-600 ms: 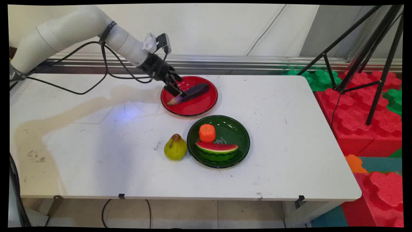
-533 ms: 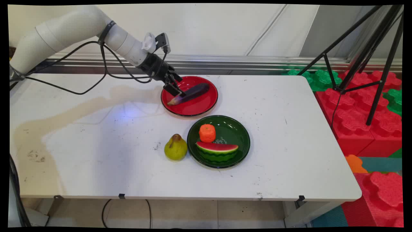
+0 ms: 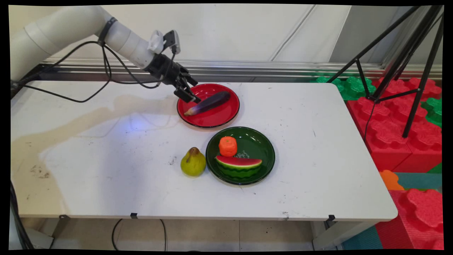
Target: Pick up the mandarin from the green plate
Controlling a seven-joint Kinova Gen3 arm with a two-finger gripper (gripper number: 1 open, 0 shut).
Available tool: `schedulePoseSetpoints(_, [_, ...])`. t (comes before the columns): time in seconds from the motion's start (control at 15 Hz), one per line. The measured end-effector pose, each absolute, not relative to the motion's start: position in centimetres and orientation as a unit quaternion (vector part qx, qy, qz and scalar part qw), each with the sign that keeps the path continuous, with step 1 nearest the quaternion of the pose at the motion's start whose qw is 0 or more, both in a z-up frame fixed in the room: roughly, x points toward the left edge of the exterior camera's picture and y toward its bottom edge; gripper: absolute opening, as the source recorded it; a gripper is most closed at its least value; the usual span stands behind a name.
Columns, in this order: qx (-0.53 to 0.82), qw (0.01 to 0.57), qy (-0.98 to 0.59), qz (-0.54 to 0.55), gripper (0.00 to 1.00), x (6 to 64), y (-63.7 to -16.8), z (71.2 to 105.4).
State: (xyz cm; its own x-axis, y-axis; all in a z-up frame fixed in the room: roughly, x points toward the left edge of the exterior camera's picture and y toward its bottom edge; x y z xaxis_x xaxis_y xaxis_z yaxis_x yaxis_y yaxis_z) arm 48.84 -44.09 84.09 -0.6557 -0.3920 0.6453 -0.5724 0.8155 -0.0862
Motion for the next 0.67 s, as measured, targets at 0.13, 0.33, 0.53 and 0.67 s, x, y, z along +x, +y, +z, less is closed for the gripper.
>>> schedulePoseSetpoints(0.13, [0.262, 0.322, -0.898, 0.145, 1.0, 48.9, -43.5, 84.9])
schedulePoseSetpoints(0.33, [0.249, 0.333, -0.898, 0.148, 1.0, 48.8, -42.1, 86.7])
schedulePoseSetpoints(0.53, [0.241, 0.34, -0.897, 0.146, 1.0, 48.4, -41.1, 87.7])
schedulePoseSetpoints(0.67, [0.237, 0.345, -0.897, 0.143, 1.0, 47.9, -40.4, 88.2])
